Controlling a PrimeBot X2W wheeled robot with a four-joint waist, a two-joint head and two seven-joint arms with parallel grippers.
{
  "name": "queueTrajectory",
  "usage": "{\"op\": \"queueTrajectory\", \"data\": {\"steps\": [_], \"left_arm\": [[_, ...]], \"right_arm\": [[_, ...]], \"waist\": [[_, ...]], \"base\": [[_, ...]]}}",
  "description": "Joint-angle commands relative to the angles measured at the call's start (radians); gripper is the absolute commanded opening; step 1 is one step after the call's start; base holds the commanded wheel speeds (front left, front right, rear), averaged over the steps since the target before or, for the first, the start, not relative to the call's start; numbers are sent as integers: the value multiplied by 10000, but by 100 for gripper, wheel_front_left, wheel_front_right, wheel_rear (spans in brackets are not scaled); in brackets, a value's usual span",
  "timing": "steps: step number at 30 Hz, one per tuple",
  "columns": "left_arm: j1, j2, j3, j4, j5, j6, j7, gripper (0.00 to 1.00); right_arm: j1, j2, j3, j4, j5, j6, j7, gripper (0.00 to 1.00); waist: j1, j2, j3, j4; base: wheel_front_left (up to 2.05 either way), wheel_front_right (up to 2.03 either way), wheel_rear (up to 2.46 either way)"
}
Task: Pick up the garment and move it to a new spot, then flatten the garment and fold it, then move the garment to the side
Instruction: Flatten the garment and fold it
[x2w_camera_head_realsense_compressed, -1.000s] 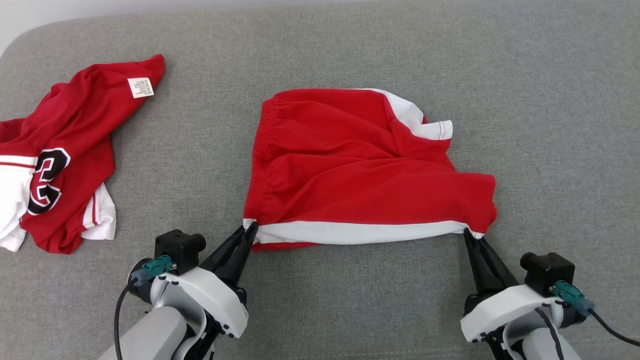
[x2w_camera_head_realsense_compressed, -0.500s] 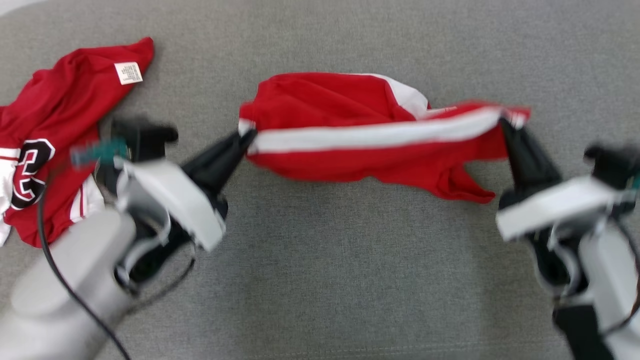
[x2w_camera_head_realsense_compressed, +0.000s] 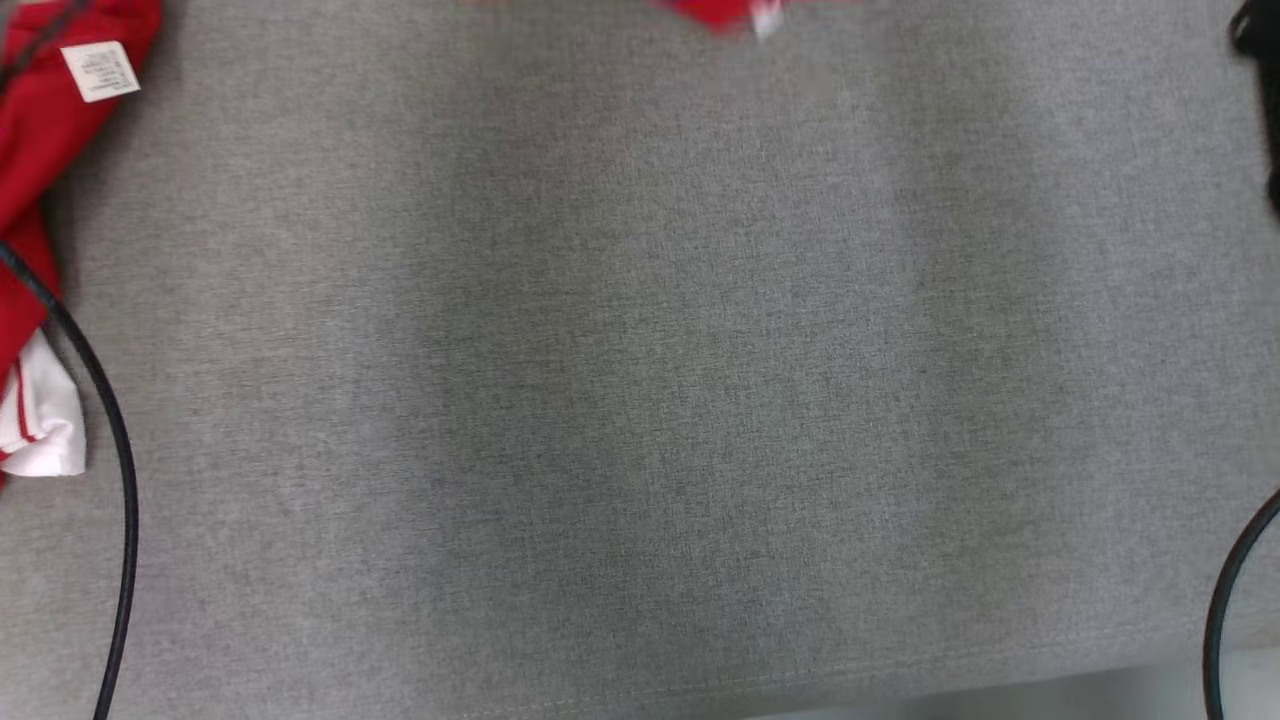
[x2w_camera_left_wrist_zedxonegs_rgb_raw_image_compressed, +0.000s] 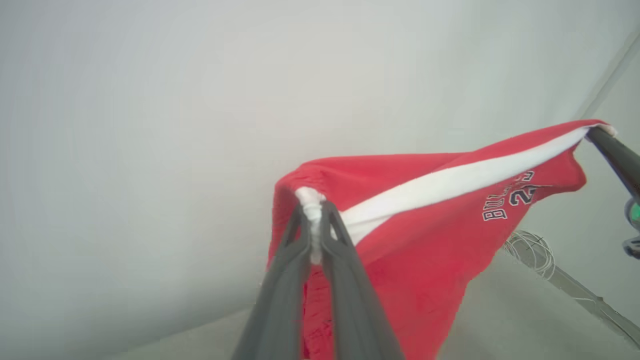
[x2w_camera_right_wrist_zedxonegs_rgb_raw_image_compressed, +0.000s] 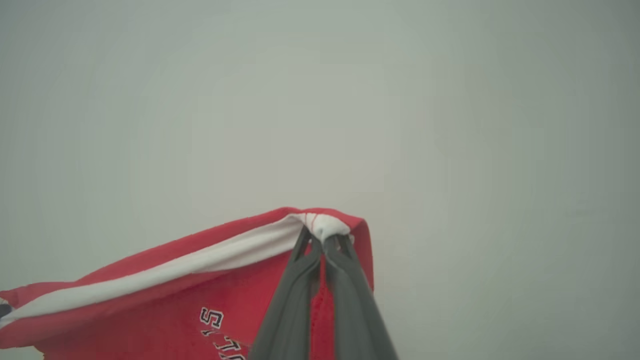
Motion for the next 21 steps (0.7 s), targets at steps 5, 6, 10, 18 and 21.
{"op": "queueTrajectory", "data": {"steps": [5, 6, 10, 18, 21], "left_arm": [[-144, 356, -153, -459, 91, -63, -1419, 0], [257, 371, -279, -682, -40, -64, -1688, 0], [2074, 242, -836, -1393, -422, -66, -2516, 0], [6686, 80, -1862, -2057, -378, 280, -4287, 0], [7661, 23, -1984, -2417, -6, 672, -4480, 0]], "right_arm": [[61, -76, 891, 130, 154, -19, -454, 0], [426, -173, 1163, 23, 294, -19, -477, 0], [2140, -619, 1821, -544, 894, -19, -517, 0], [7877, -1185, 1718, -3061, 2079, -19, -535, 0], [9551, -894, 1213, -4005, 2133, -19, -536, 0]], "waist": [[0, 0, 167, 187], [0, 0, 169, 263], [0, 0, 52, 565], [0, 0, -297, 843], [0, 0, -530, 792]], "base": [[0, 0, 0], [0, 0, 0], [0, 0, 0], [0, 0, 0], [0, 0, 0]]}}
